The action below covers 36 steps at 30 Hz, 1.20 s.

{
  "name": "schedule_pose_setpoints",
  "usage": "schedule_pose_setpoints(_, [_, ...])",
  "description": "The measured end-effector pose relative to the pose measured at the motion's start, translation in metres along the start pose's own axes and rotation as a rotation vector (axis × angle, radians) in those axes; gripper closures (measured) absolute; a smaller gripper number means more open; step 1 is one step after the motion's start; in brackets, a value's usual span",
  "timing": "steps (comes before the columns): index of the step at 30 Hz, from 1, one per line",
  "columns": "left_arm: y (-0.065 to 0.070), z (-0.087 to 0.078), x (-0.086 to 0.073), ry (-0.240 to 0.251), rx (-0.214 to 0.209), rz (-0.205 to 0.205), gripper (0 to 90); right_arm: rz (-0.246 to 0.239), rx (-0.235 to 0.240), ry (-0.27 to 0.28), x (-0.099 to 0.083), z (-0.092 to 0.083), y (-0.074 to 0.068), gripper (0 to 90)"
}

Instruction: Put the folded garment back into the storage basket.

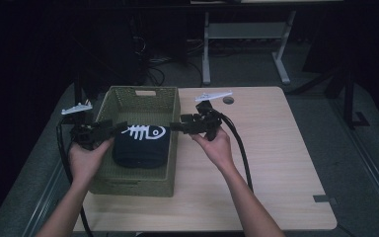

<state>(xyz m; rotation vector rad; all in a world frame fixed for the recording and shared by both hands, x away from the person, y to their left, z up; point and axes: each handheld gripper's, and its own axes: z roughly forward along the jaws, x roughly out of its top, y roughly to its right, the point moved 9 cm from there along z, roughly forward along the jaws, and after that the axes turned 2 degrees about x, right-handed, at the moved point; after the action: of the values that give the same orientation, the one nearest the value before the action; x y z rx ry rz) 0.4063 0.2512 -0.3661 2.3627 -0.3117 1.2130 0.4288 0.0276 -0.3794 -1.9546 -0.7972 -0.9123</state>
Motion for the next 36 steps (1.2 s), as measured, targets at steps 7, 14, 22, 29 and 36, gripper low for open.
schedule_pose_setpoints(7, [0.015,0.000,0.000,0.022,-0.047,-0.004,24.4,0.010,0.004,0.006,-0.002,-0.016,0.007,32.3])
schedule_pose_setpoints(14, [0.029,0.001,0.001,0.042,-0.082,-0.002,23.1,0.033,-0.009,0.027,-0.006,-0.033,0.017,29.8])
schedule_pose_setpoints(22, [0.041,0.003,0.005,0.054,-0.103,0.006,19.5,0.031,-0.032,0.040,-0.009,-0.051,0.027,29.6])
schedule_pose_setpoints(29, [0.050,0.007,0.007,0.054,-0.108,0.016,19.6,0.034,-0.056,0.037,-0.013,-0.064,0.036,28.9])
schedule_pose_setpoints(36, [0.056,0.012,0.010,0.053,-0.109,0.023,19.0,0.046,-0.079,0.045,-0.017,-0.077,0.046,28.9])
